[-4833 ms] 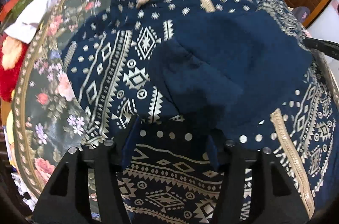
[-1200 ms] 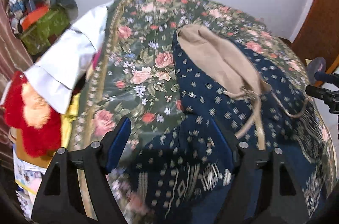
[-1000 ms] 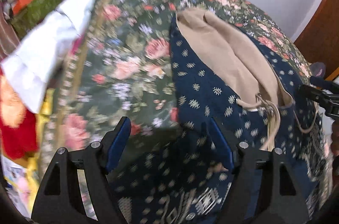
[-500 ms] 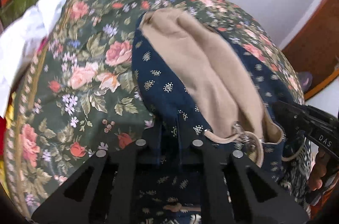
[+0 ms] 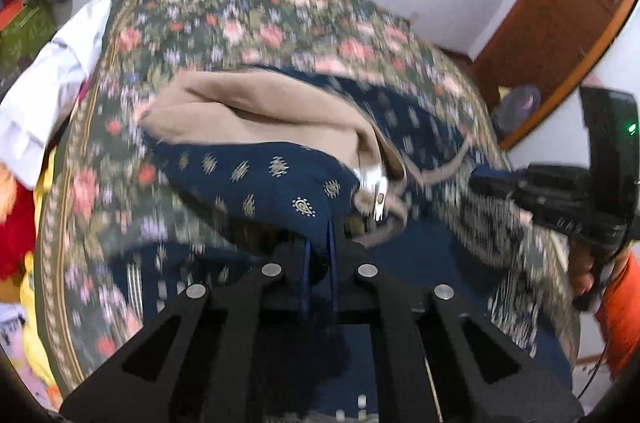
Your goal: Fold large clothes
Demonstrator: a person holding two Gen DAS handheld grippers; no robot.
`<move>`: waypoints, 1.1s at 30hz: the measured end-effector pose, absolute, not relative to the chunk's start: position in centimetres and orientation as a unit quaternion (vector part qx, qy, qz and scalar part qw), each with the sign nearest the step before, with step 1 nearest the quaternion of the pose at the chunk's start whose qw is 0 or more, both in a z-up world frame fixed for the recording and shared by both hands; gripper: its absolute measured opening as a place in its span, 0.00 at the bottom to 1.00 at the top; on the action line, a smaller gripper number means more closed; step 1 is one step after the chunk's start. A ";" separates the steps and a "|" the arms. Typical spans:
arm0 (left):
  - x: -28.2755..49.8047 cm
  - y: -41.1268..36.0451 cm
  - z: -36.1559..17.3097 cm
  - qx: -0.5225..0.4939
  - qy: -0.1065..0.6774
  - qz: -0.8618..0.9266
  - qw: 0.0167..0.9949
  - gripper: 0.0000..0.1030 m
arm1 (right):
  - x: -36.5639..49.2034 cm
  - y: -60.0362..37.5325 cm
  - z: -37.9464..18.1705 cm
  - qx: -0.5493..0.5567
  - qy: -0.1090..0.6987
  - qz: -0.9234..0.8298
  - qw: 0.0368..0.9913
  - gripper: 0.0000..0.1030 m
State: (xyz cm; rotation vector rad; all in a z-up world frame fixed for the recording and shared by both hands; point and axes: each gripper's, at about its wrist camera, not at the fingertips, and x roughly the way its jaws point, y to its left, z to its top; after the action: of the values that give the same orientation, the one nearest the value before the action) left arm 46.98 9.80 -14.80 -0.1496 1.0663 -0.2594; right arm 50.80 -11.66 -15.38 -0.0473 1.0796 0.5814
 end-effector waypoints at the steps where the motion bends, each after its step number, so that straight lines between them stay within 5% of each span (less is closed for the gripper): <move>1: 46.1 9.6 -15.4 -0.061 0.514 -0.120 0.847 0.07 | 49.7 -12.0 -15.3 -0.029 0.502 0.272 0.820 0.07; 8: 43.4 11.7 -19.5 -0.100 0.574 -0.084 0.808 0.12 | 48.3 -14.7 -13.0 -0.040 0.485 0.207 0.849 0.07; 13: 43.2 15.6 -17.5 -0.141 0.543 -0.062 0.826 0.47 | 50.2 -14.9 -14.0 -0.096 0.488 0.165 0.852 0.07; 15: 43.6 17.4 -16.6 -0.146 0.522 -0.030 0.840 0.53 | 51.1 -14.7 -15.6 -0.115 0.495 0.151 0.848 0.07; 21: 45.6 21.1 -18.5 -0.185 0.521 0.013 0.833 0.53 | 53.2 -13.9 -23.8 -0.204 0.532 0.106 0.815 0.07; 27: 45.7 21.0 -21.4 -0.170 0.543 0.019 0.822 0.53 | 51.3 -13.0 -24.4 -0.295 0.465 0.079 0.831 0.07; 33: 44.6 20.5 -21.4 -0.155 0.544 0.005 0.825 0.53 | 52.0 -14.1 -24.0 -0.256 0.481 0.068 0.836 0.07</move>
State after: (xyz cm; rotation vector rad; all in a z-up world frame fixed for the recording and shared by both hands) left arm 44.61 20.50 -21.36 -0.3297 1.1558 0.0111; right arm 52.00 -14.13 -24.02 -0.5422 1.0187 0.1444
